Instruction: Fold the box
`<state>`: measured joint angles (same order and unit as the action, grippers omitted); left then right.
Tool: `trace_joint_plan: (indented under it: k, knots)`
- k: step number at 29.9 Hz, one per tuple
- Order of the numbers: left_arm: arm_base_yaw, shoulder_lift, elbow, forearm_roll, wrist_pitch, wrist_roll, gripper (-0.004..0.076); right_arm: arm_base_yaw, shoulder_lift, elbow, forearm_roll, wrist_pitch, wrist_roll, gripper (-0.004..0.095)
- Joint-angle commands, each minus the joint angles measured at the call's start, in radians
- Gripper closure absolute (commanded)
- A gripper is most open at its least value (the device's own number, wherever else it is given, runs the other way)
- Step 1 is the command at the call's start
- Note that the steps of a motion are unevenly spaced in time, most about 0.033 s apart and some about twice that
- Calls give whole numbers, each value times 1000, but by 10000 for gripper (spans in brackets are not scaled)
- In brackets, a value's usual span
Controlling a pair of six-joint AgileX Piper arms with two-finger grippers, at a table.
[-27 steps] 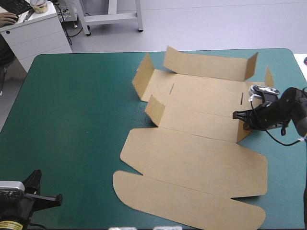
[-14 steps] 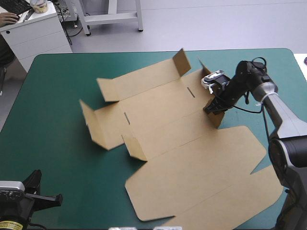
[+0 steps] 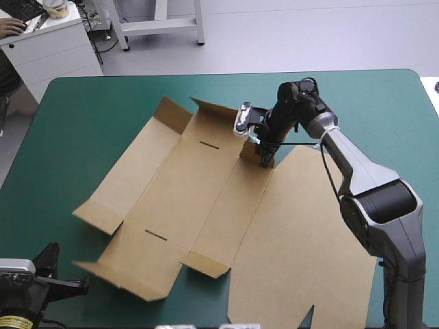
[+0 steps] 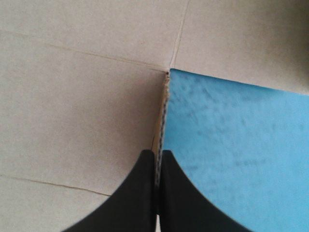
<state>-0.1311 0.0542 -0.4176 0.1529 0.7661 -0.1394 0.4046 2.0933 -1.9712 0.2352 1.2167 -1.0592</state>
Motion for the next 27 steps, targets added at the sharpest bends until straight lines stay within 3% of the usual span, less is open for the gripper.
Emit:
trace_joint_plan:
  k: [1,9,12,16,19,22,24,27]
  knots:
    - [1,22,-20,0,-69,-8,734,50,-48,-33,47,-27,-171,928]
    - [1,22,-20,0,-69,-8,734,79,-27,-33,116,-96,-205,880]
    - [1,22,-20,0,-69,-8,734,79,-25,-33,112,-103,-183,701]
    - [1,22,-20,0,-69,-8,734,79,-25,-41,112,-104,-90,310]
    - [1,22,-20,0,-69,-8,734,79,-27,-75,109,-49,14,141]
    - [1,22,-20,0,-71,-8,734,79,-27,-134,80,39,174,141]
    - [1,22,-20,0,-71,-8,734,79,-32,-174,21,36,335,163]
    - [1,22,-20,0,-71,-8,734,79,-44,-230,-65,36,505,270]
